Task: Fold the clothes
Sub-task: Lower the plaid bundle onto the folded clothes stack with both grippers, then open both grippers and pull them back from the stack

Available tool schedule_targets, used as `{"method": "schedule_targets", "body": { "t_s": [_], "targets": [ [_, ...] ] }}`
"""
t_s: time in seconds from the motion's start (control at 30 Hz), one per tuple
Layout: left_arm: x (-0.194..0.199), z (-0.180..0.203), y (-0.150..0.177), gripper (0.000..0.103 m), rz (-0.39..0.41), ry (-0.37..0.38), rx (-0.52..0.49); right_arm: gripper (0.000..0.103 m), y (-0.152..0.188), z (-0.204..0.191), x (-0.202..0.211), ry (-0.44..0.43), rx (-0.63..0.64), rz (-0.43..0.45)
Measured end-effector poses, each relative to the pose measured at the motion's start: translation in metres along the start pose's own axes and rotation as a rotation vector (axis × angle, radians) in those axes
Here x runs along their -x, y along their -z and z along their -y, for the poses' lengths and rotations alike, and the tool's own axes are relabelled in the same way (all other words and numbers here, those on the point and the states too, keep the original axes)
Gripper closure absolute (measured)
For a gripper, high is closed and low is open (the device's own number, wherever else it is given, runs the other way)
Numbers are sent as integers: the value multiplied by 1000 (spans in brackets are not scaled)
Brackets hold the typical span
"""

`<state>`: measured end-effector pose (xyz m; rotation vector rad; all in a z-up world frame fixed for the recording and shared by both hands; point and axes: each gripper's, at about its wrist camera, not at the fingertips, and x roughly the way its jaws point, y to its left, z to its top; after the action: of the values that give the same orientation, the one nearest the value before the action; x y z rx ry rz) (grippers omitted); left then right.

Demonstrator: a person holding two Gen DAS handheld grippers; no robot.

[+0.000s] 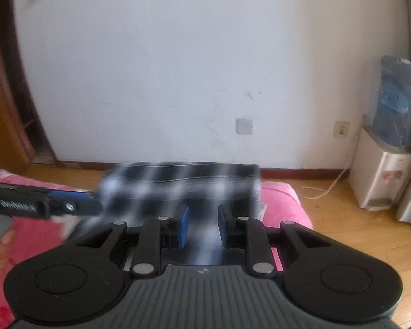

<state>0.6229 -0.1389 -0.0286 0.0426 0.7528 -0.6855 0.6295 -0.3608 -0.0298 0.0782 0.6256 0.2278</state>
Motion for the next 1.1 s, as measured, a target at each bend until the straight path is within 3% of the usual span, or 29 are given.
{"method": "schedule_targets", "body": {
  "t_s": [0.1, 0.2, 0.27, 0.33, 0.43, 0.53, 0.63, 0.7, 0.73, 0.93, 1.0, 1.1],
  "targets": [
    [-18, 29, 29, 37, -103, -64, -198, 78, 22, -24, -3, -6, 66, -92],
    [-8, 32, 31, 38, -64, -108, -207, 76, 40, -36, -35, 51, 92, -183],
    [6, 32, 30, 37, -21, -126, -191, 76, 33, -42, -22, 84, 49, -145],
    [18, 33, 34, 27, 34, -119, -210, 76, 29, -49, 2, 84, 29, -61],
    [1, 33, 42, 26, -11, -172, -230, 76, 42, -60, 10, 113, 24, -60],
    [4, 22, 46, 29, -34, -228, -111, 75, 57, -55, -14, 164, -75, -164],
    [54, 14, 57, 12, 106, -241, -24, 74, 56, -56, 18, 162, -163, -95],
    [82, 14, 68, 1, 128, -245, -5, 58, 63, -65, 40, 155, -188, -103],
    [92, 16, 73, 1, 126, -245, 4, 56, 69, -71, 50, 152, -193, -126],
    [143, 41, 101, 0, 34, -187, 157, 51, 106, -108, 106, 137, -221, -262],
    [160, 47, 110, 0, -6, -200, 206, 38, 118, -120, 125, 131, -230, -308],
    [186, 56, 125, 0, -64, -221, 279, 29, 131, -148, 164, 146, -219, -350]
  ]
}}
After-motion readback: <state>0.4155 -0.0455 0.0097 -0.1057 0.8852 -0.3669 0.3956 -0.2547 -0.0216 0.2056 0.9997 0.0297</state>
